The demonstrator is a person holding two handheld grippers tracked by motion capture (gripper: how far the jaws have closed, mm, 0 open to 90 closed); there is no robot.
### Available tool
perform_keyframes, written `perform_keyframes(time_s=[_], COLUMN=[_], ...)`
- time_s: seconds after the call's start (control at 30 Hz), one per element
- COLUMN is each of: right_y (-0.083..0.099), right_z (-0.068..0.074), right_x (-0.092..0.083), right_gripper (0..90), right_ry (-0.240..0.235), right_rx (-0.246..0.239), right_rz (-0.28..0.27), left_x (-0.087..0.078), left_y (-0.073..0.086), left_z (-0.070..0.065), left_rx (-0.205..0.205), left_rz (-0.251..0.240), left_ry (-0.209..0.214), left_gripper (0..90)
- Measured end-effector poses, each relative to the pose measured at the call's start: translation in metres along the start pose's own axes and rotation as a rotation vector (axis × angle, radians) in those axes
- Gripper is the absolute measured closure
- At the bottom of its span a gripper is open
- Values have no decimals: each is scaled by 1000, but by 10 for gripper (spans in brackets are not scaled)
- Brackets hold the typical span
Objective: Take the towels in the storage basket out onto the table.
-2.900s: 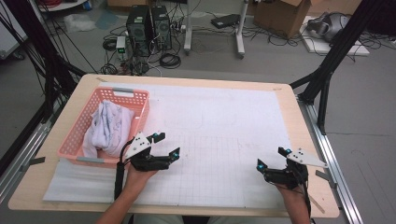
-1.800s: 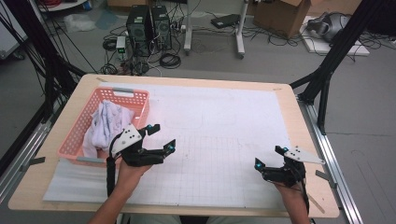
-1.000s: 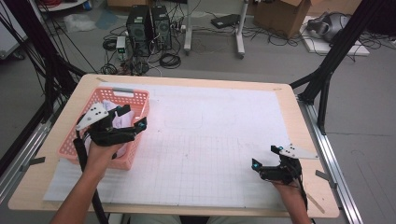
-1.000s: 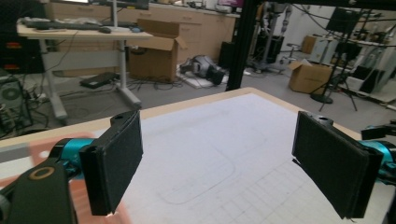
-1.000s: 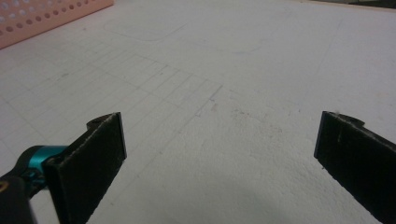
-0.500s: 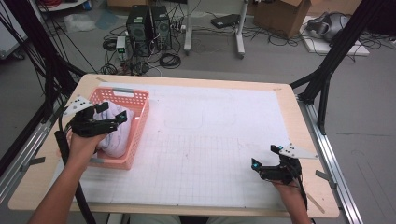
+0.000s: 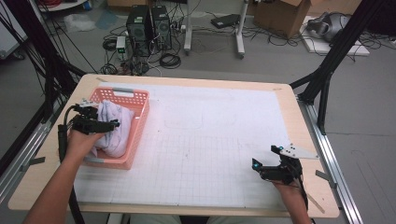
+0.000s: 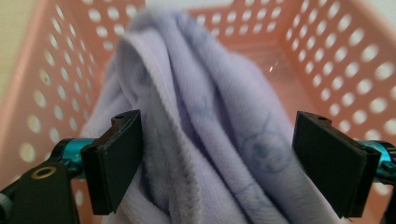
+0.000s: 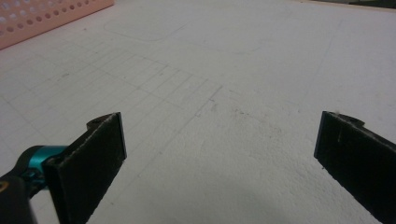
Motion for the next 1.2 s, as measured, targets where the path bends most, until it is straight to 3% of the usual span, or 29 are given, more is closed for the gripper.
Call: perform_keyframes(time_s=[0.2,0.27,0.43,0.5,0.6,0.73,0.77,0.8,0.83,0.87,0.9,1.0,1.03,1.07,1.13,1.2], right_y=[1,1,1,0,-3,1,1,3,6,6,5,1,-1,-1,-2,-2], right_z=[1,1,1,2,4,0,0,-1,-1,-1,-3,-3,-4,-4,-6,-6], right_x=[1,1,0,0,1,4,4,4,-1,-1,-7,-12,-14,-15,-13,-12], right_gripper=[10,10,10,10,10,9,9,10,10,10,9,10,10,10,10,10], right_ry=[-3,-3,-6,-9,-23,-26,-26,-24,-18,-18,-6,3,11,14,12,11], right_rx=[-1,-4,-1,8,10,21,21,20,11,11,9,14,5,13,23,33], right_rz=[4,4,5,1,-11,-2,-2,7,17,17,4,-13,-24,-24,-31,-29], left_x=[14,23,33,38,40,38,36,35,34,32,31,27,25,25,22,17], left_y=[14,21,26,29,29,26,25,25,24,24,23,21,18,18,14,9], left_z=[7,11,9,9,10,13,14,14,14,13,13,14,14,14,12,13], left_rx=[2,5,47,73,71,75,80,83,95,100,100,60,18,18,-29,-40], left_rz=[100,155,217,241,242,235,233,225,225,222,221,207,183,183,132,88], left_ry=[-31,-54,-60,-89,-113,-135,-137,-144,-148,-149,-149,-135,-100,-100,-64,-54], left_gripper=[149,122,43,17,32,195,195,257,385,385,463,513,548,557,563,567])
Point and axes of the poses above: each handheld gripper's, and its own axes: x roughly forward along the jaws, y roughly out of its underside, z roughly to its left, the point moved 8 cm from there along x, roughly forward along the jaws, and after that the axes turned 6 degrees about -z, right-handed, at the moved point
